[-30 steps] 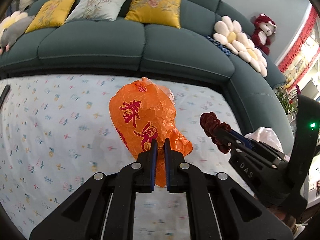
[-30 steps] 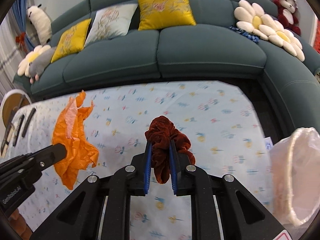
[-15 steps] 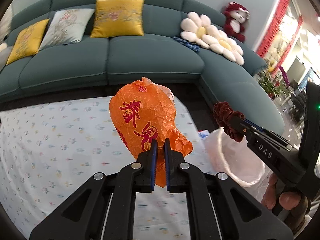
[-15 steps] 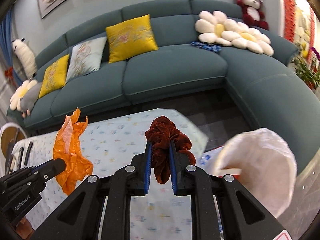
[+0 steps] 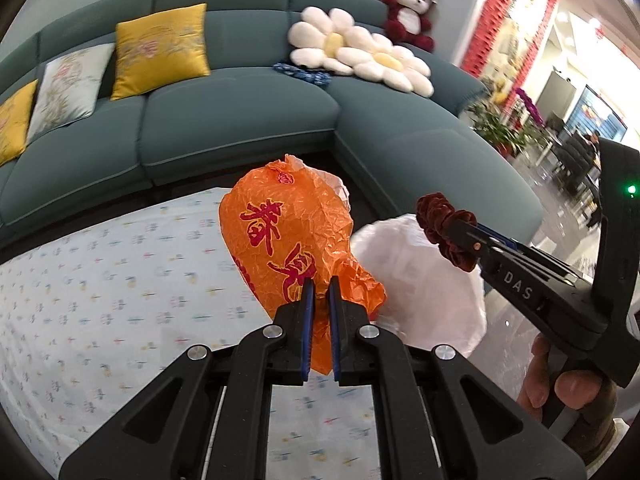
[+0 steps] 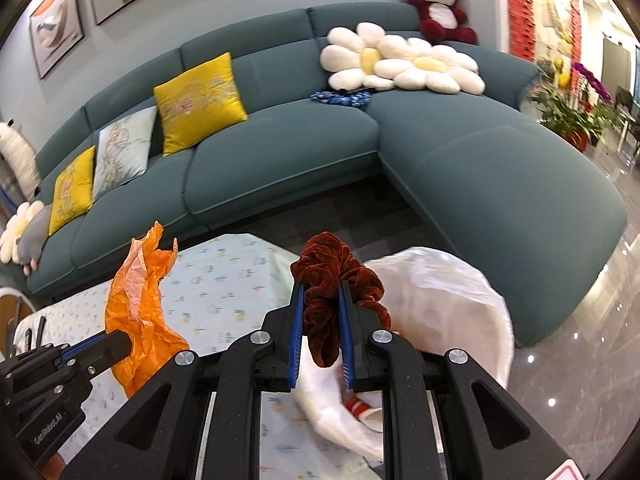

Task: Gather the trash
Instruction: 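Carry the bag and scrunchie over the wastebasket and open both grippers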

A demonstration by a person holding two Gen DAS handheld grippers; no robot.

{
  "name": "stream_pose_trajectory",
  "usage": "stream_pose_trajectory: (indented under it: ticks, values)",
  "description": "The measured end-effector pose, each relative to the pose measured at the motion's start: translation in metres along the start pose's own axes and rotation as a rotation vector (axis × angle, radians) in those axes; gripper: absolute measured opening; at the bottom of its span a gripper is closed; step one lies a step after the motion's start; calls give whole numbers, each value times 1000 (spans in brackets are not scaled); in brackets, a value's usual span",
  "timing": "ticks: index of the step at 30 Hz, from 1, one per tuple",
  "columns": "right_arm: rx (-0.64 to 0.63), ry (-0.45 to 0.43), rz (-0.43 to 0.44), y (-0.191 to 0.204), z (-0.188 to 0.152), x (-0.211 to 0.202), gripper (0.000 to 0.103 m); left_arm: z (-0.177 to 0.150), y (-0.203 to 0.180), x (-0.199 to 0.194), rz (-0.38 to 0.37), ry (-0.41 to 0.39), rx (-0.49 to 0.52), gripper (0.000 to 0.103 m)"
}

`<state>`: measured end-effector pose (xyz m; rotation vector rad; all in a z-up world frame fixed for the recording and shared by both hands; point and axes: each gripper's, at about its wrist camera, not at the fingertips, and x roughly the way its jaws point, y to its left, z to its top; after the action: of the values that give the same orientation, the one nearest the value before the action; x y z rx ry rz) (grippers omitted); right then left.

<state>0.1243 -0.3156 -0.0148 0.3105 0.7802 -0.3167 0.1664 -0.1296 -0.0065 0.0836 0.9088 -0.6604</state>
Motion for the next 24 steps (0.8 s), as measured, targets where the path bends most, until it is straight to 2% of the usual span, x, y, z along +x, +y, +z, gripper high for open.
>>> stream_pose_trajectory:
  ticks: [6,12,24]
  values:
    - [37,11,-24,-36,-5,1,15,-1,-31,14,-35,23,39,7]
    - [53,16,-41,-56,-8,1,15,-6,-54,30,-62,50,63,7]
    - [75,27,-54,-75,-16,7,15,-16,-76,55,-85,86,80,7]
